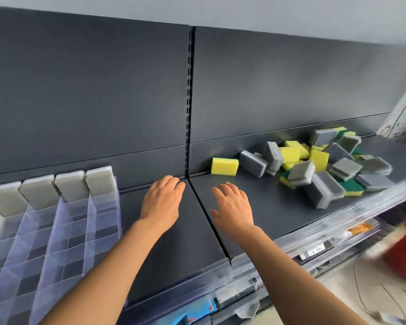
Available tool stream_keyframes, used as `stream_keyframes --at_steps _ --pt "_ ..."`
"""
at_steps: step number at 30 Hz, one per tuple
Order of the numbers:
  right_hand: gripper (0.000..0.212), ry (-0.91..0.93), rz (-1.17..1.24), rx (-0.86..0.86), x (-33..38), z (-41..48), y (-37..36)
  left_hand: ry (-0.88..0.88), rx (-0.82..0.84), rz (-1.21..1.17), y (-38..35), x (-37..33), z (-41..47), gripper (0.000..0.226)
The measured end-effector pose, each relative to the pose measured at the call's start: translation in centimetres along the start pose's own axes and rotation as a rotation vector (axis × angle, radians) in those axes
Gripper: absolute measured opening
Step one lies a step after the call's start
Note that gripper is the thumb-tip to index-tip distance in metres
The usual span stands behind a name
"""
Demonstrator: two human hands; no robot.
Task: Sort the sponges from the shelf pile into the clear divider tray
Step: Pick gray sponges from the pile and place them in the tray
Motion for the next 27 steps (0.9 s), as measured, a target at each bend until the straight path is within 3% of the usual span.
stream_keyframes --at_steps 13,21,27 --pt "0.052 -0.228 -0.073 0.004 -19.0 -3.1 2.8 -0.120 0.048 -0.101 -3.2 -15.7 10.2 0.045" --pt "0.053 -0.373 -0.087 0.020 -26.1 -1.1 2.6 -0.207 0.082 -0.215 -5.9 -21.3 17.5 0.041" --pt "0.055 -0.545 0.008 0.066 -29.7 1.6 1.0 -0.155 0.145 -0.390 -8.9 -23.6 24.0 0.057"
Point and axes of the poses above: each hand's wrist, its own z-axis towards the middle knuckle, its own y-axis out of the back of the hand, x = y × z, the point moved 3 cm from there along z, towards the middle knuckle, and after that the axes turned 13 degrees about -y, right-handed, at the moved point
